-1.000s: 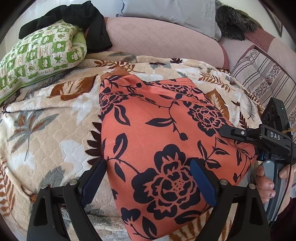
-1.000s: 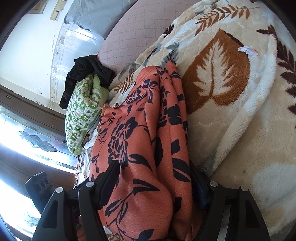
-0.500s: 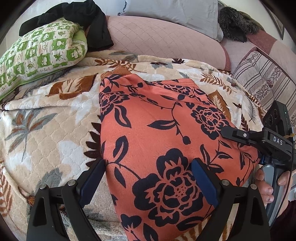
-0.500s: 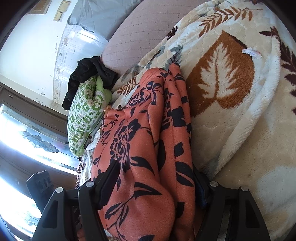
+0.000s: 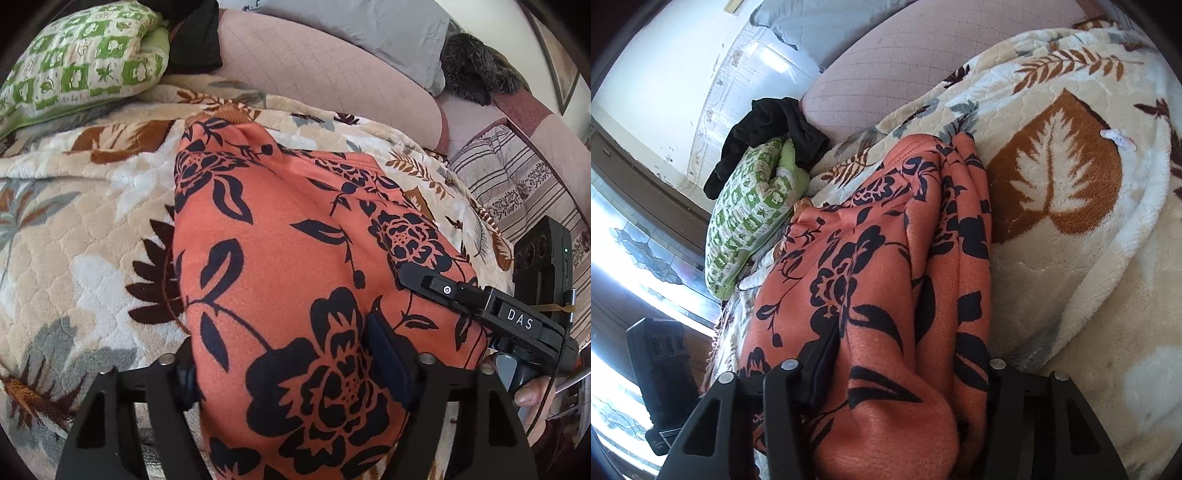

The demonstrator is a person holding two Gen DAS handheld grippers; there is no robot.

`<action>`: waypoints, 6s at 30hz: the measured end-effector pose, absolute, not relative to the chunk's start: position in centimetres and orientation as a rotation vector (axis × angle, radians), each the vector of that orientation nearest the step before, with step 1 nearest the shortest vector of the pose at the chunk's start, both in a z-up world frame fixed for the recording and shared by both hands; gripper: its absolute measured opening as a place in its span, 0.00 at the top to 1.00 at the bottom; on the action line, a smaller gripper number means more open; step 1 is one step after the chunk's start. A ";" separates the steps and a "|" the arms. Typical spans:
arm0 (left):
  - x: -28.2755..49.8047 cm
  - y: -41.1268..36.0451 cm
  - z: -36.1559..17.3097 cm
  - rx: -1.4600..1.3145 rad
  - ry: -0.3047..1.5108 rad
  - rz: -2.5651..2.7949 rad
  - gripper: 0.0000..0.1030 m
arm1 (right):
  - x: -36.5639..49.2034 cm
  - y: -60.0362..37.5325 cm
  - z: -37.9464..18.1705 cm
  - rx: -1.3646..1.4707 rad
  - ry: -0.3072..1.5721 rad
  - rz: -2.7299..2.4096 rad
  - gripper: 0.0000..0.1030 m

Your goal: Fold small clothes

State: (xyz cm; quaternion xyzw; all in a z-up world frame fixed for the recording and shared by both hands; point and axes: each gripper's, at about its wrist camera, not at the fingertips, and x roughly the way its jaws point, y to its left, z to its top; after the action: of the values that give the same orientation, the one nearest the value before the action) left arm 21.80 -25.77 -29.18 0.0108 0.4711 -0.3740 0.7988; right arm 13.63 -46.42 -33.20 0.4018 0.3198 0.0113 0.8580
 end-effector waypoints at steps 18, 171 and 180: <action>17.0 -17.7 -19.2 0.073 0.811 -0.797 0.58 | 8.8 -37.3 -21.0 0.552 0.440 0.023 0.57; -5.3 -2.2 2.5 0.109 0.326 -0.198 0.00 | -11.3 -21.7 -2.9 0.285 0.312 -0.247 0.40; -5.3 -2.3 2.4 0.110 0.328 -0.198 0.00 | -10.8 -21.6 -3.3 0.286 0.325 -0.245 0.40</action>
State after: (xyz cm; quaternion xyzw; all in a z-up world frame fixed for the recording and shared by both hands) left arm -5.28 -2.27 2.36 0.0548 0.1630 -0.0986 0.9802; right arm -10.85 -21.56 -3.34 0.1414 0.1607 -0.1215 0.9692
